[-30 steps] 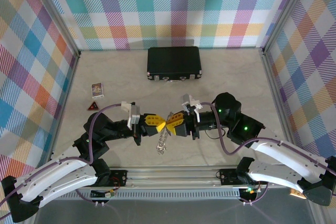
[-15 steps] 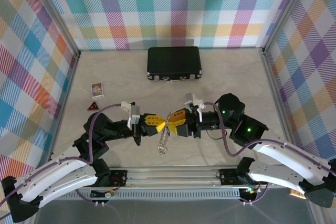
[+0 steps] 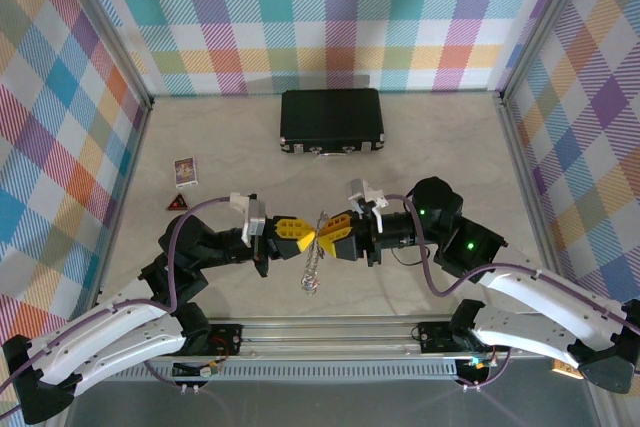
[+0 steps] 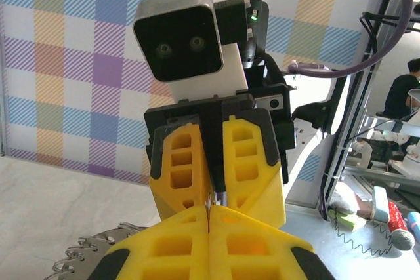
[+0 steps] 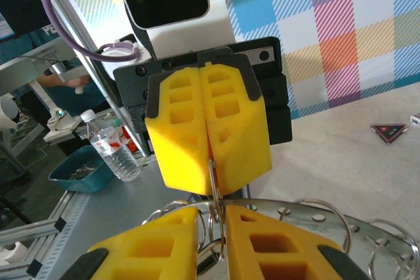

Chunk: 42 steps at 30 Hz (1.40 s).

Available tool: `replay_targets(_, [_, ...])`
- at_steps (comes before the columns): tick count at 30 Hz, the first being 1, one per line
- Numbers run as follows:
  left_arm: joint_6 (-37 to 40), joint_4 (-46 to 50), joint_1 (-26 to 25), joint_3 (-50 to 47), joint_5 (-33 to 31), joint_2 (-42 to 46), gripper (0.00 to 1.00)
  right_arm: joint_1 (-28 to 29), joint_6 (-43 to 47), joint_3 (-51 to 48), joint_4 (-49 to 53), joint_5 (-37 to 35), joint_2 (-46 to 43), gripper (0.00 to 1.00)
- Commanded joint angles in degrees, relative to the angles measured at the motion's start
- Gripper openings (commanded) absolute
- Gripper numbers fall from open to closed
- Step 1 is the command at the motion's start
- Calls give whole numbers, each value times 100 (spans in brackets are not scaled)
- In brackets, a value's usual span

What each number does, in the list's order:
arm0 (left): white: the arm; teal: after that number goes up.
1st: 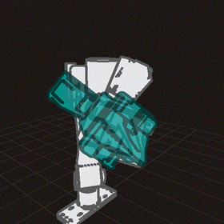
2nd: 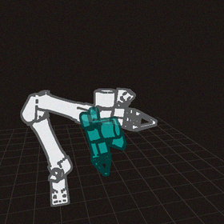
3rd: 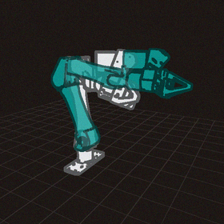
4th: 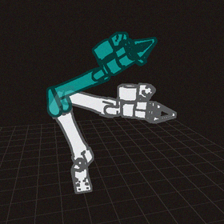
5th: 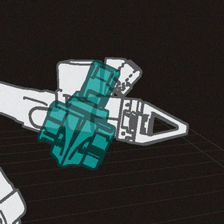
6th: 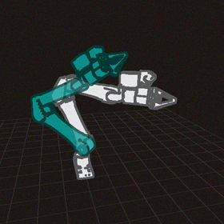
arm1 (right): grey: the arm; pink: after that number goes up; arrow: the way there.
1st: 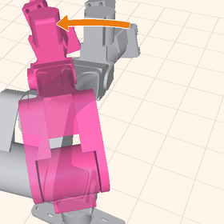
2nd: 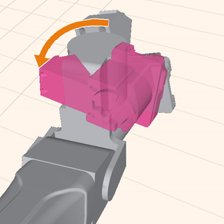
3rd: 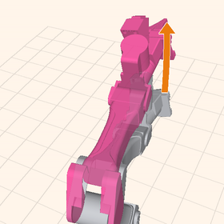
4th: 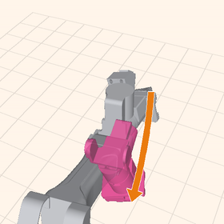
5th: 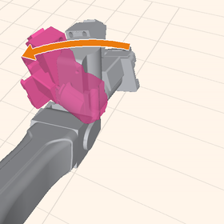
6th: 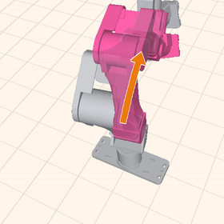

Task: Put the keys on the keyring

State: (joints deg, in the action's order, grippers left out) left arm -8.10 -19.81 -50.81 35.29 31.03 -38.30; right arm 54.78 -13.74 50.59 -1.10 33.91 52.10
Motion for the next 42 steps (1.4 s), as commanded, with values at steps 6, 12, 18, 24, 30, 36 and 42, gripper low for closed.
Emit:
replay_targets(6, [-78, -485, 47, -83, 75, 9, 0, 36, -88, -69, -473, 230, 0, 15])
replay_targets(12, [-139, -623, 52, -119, 107, -80, 0, 39, -60, -71, -398, 145, 21, 3])
replay_targets(18, [-167, -546, 53, -138, 66, -56, 0, 39, 51, -189, -409, -112, -145, 0])
replay_targets(24, [253, 843, 53, 260, -272, 101, 26, 39, 676, 241, 832, -359, -204, 0])
replay_targets(30, [817, 2736, 46, 1049, -640, 47, 32, 41, 2099, 1246, 2949, -707, 67, 0])
replay_targets(36, [1193, 4131, 53, 1883, -135, -369, 31, 41, 3033, 2577, 4519, -674, 700, 0])
replay_targets(42, [1278, 4224, 53, 2174, 639, -590, 32, 149, 3473, 3276, 5270, -744, 1180, 0])
